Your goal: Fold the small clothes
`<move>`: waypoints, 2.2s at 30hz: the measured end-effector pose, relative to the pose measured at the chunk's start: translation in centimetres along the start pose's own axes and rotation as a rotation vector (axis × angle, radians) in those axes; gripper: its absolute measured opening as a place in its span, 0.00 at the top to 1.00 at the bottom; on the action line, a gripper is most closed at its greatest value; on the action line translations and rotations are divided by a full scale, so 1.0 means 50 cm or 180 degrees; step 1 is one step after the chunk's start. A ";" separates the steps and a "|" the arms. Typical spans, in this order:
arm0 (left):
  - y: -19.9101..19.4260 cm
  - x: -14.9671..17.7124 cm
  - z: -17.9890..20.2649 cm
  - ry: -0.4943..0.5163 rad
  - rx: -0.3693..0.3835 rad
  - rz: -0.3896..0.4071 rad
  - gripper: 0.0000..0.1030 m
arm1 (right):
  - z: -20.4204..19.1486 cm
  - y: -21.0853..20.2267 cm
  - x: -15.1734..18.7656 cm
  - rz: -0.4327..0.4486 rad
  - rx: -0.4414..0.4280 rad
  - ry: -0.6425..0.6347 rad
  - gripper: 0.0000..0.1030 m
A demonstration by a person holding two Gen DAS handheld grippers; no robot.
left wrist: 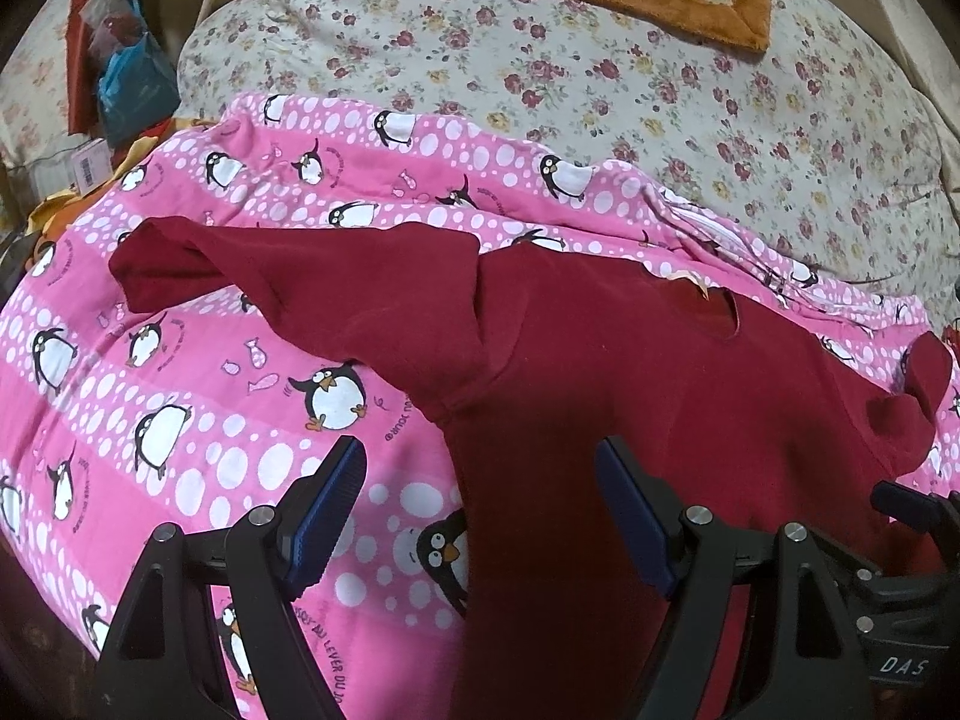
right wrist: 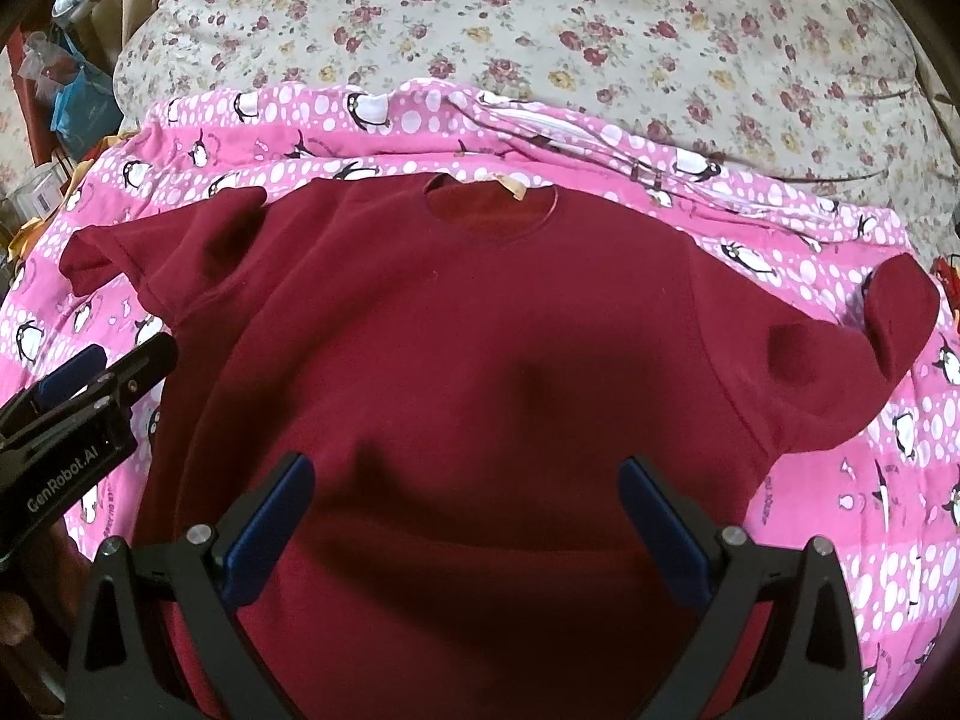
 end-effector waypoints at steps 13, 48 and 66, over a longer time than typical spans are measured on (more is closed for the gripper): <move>0.003 -0.001 -0.007 -0.0032 -0.0007 -0.0014 0.41 | -0.003 0.005 0.002 -0.0035 -0.0022 0.0005 0.00; 0.030 -0.028 -0.141 -0.0597 -0.0247 -0.0189 0.41 | -0.011 0.090 -0.065 0.0062 0.0017 0.0084 0.00; 0.025 -0.030 -0.139 -0.0517 -0.0284 -0.0168 0.41 | -0.004 0.146 -0.051 -0.0187 -0.0014 -0.0080 0.00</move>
Point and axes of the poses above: each gripper's, at about its wrist camera, not at the fingertips, and y roughly the way its jaws point, z to its right, x to its underside, the point moved 2 cm from there along y, roughly the way its jaws point, and after that the axes turned 6 degrees about -x, right-handed, at the moved point
